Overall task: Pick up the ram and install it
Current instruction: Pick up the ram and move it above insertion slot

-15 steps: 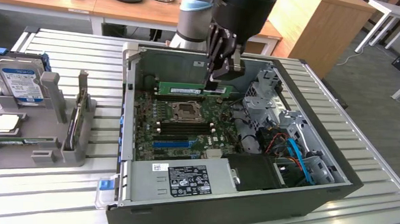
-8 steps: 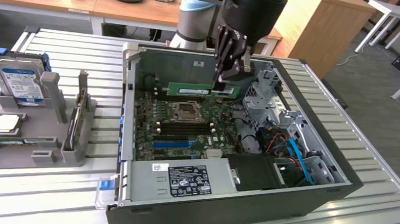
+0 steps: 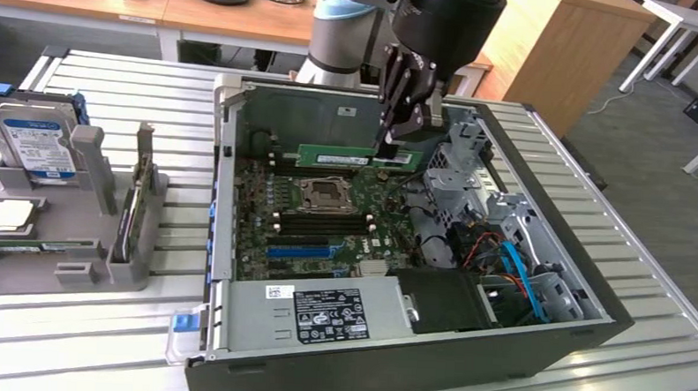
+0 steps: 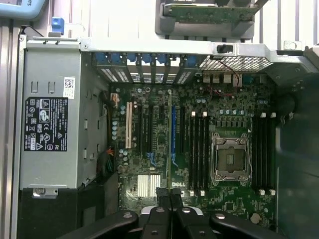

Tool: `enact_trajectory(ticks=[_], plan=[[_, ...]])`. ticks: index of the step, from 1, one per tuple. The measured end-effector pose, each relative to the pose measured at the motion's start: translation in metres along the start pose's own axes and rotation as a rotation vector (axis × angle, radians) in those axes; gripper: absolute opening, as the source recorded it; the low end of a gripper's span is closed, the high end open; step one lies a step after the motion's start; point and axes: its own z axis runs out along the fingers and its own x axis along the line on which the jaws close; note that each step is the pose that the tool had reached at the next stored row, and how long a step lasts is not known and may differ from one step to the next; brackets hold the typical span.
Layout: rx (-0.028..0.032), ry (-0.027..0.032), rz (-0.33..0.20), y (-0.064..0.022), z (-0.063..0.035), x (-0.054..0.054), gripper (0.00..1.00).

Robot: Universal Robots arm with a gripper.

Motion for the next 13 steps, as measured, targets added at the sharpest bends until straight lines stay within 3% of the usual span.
enact_trajectory(ticks=[13], plan=[[0.0,0.0001,0.0,-0.0004,0.0006,-0.018,0.12]])
